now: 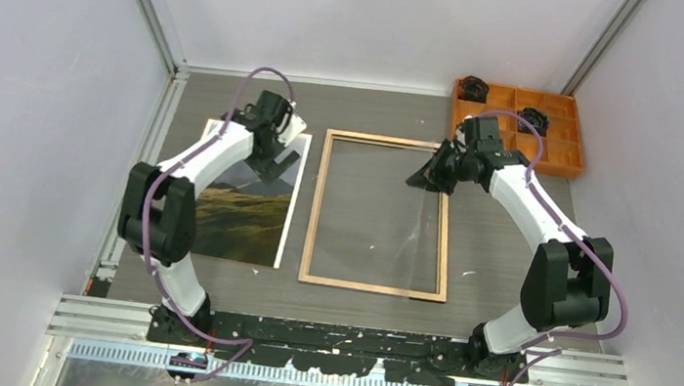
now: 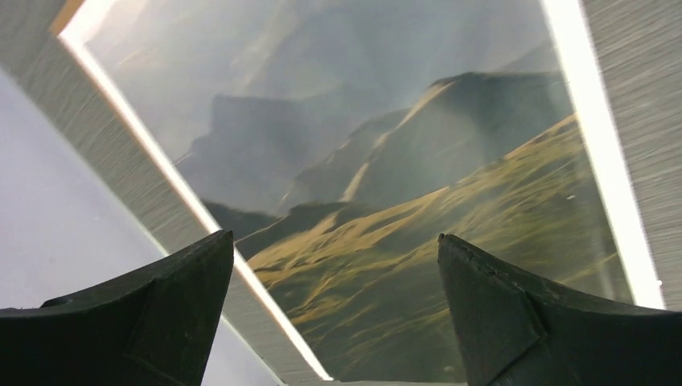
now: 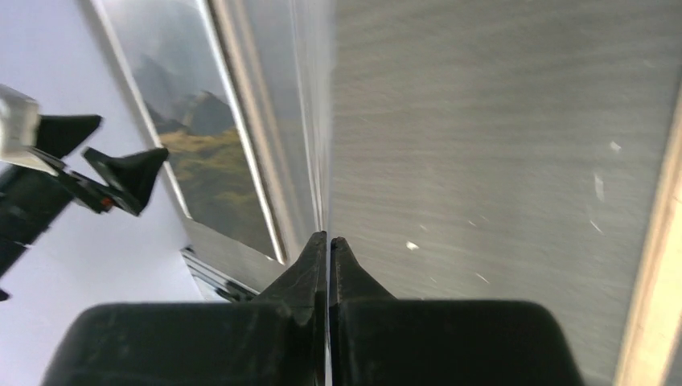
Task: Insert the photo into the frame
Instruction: Place the photo frame item in the photo frame.
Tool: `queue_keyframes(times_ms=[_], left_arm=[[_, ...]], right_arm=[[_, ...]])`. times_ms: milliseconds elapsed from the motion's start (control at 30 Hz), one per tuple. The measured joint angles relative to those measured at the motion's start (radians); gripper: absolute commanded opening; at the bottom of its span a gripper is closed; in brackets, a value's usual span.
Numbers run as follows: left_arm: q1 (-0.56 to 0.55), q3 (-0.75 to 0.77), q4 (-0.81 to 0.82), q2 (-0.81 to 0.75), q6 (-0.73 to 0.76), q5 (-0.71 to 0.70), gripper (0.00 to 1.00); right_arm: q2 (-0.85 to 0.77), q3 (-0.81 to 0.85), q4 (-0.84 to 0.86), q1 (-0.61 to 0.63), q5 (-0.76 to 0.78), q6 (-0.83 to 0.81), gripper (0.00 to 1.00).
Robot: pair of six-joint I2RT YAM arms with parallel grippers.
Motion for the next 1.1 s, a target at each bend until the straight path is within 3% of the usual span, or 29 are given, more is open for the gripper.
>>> queue_keyframes(times_ms=[267, 400, 567, 800, 1033, 1100], left_arm=[[-0.119, 0.031, 0.002, 0.135, -0.049, -0.002, 1.0], [-0.154, 0.037, 0.003, 0.141, -0.071, 0.009, 1.0], [-0.175, 0.034, 0.005, 0.141, -0.075, 0.031, 1.0], [-0.196, -0.009, 0.006, 0.141, -0.075, 0.042, 1.0], [-0.229, -0.047, 0.02, 0.141, -0.073, 0.04, 1.0], [-0.234, -0.054, 0.023, 0.141, -0.072, 0.039, 1.0]], right_arm=[[0.058, 0.031, -0.154, -0.039, 0.028, -0.128, 0.25], [0.095, 0.051, -0.147, -0.059, 0.035, -0.144, 0.45], [0.108, 0.04, -0.106, -0.073, 0.025, -0.129, 0.6], [0.109, -0.104, -0.005, -0.08, -0.007, -0.061, 0.66], [0.108, -0.233, 0.016, -0.086, 0.012, -0.018, 0.77], [0.101, -0.237, -0.002, -0.086, 0.041, -0.018, 0.85]])
